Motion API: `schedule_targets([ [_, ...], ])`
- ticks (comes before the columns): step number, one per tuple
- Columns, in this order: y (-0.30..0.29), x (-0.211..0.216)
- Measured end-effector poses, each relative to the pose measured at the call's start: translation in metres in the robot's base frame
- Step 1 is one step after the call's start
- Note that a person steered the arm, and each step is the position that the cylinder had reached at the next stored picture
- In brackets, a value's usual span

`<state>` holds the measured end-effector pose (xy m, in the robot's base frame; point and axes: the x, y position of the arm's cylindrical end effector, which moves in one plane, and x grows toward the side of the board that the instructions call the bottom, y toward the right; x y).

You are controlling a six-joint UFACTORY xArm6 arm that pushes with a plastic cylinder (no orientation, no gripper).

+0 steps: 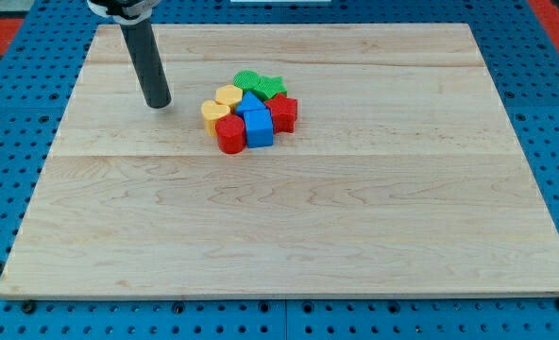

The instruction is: Push the blue cube along with the blue triangle slightly up and left

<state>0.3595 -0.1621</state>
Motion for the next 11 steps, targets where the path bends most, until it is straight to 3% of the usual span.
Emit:
schedule_targets([
  [2,0.021,0.123],
  [3,0.104,0.135],
  [4,0.158,0.125],
  [8,0.108,-0.049],
  [11,0.086,-0.065],
])
